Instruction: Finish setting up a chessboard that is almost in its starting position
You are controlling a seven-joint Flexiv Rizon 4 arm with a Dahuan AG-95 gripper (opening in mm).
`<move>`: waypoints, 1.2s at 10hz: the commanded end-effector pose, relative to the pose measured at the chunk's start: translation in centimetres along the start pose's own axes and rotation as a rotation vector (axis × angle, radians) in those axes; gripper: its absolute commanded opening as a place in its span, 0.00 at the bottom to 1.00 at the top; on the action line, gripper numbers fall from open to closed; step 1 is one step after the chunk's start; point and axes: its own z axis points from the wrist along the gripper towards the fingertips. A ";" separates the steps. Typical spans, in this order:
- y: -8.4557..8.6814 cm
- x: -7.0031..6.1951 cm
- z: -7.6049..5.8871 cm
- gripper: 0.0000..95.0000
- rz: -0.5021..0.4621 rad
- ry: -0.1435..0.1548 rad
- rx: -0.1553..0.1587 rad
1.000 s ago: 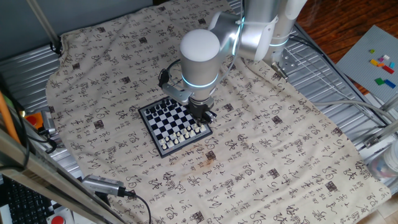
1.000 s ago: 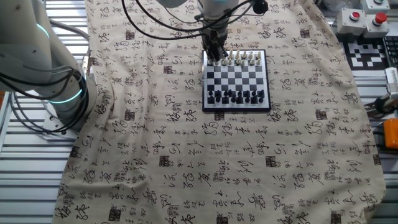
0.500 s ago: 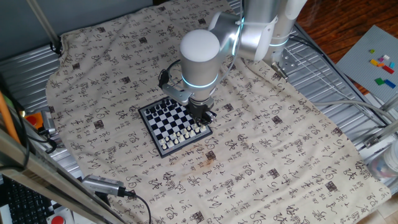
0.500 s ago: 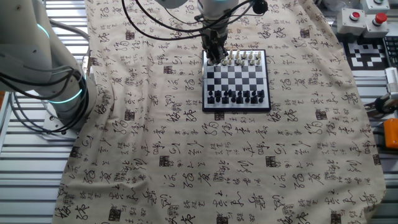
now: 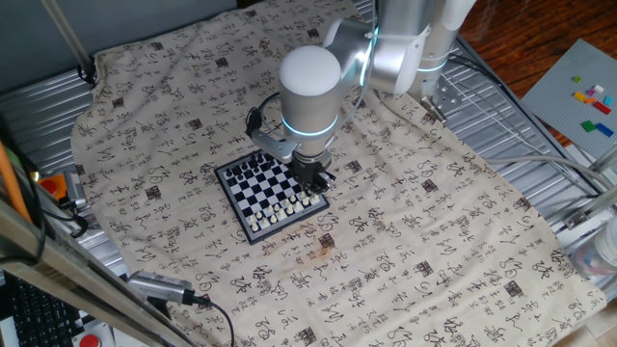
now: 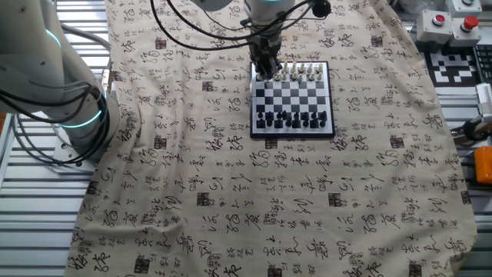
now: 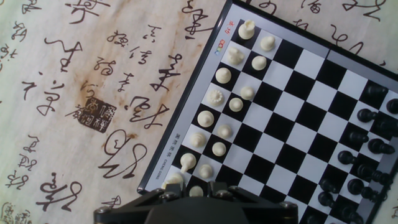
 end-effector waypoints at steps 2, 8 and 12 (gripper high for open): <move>0.0 0.1 -0.2 0.20 0.001 0.001 -0.001; -0.6 0.4 -1.0 0.20 -0.010 0.006 -0.006; -0.4 0.5 -2.5 0.20 -0.009 0.014 -0.013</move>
